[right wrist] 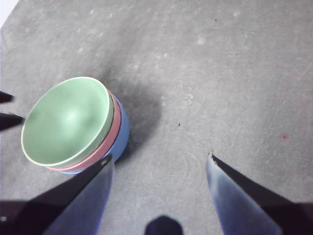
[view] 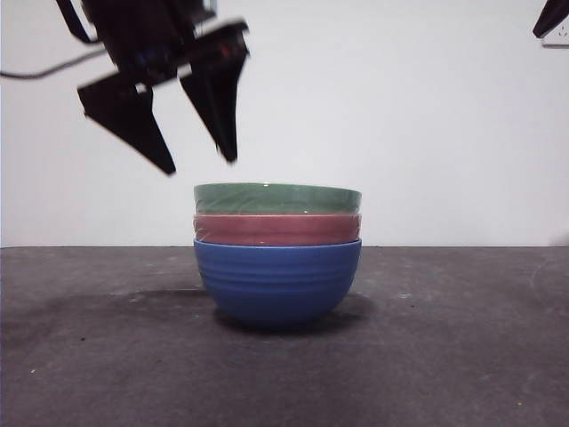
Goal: Pick up the green bowl on the top,put the green bowl on the left,pick up the red bowl in the middle,put the red bowl on the right
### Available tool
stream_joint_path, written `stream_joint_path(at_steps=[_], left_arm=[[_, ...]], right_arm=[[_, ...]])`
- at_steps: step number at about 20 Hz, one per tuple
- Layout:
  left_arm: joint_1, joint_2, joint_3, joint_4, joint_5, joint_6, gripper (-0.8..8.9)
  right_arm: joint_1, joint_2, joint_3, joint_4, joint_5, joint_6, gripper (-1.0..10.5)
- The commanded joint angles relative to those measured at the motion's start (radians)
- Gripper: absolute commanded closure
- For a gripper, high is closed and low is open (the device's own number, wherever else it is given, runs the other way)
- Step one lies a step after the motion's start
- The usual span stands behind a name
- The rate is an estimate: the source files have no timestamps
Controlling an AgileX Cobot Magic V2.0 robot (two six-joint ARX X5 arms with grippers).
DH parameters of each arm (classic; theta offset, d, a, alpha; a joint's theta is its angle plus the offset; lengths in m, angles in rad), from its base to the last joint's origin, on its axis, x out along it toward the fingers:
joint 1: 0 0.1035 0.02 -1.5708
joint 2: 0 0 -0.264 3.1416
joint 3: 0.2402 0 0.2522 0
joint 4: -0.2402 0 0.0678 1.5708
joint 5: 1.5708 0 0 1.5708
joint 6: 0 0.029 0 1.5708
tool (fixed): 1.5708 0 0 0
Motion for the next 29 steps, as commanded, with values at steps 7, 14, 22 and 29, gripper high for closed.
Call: stream_joint_path(at_steps=[7, 14, 22, 29], left_arm=[[-0.003, 0.093, 0.002, 0.049, -0.005, 0.013, 5.57], [-0.003, 0.093, 0.002, 0.049, -0.034, 0.014, 7.35], [-0.002, 0.093, 0.008, 0.067, -0.036, 0.014, 8.19], [-0.002, 0.093, 0.204, -0.066, -0.036, 0.040, 8.20]], right_arm=[[0.003, 0.001, 0.002, -0.002, 0.000, -0.004, 6.3], [0.003, 0.001, 0.002, -0.002, 0.000, -0.004, 6.3], [0.003, 0.001, 0.002, -0.002, 0.004, -0.004, 6.3], [0.003, 0.001, 0.002, -0.002, 0.004, -0.004, 6.3]])
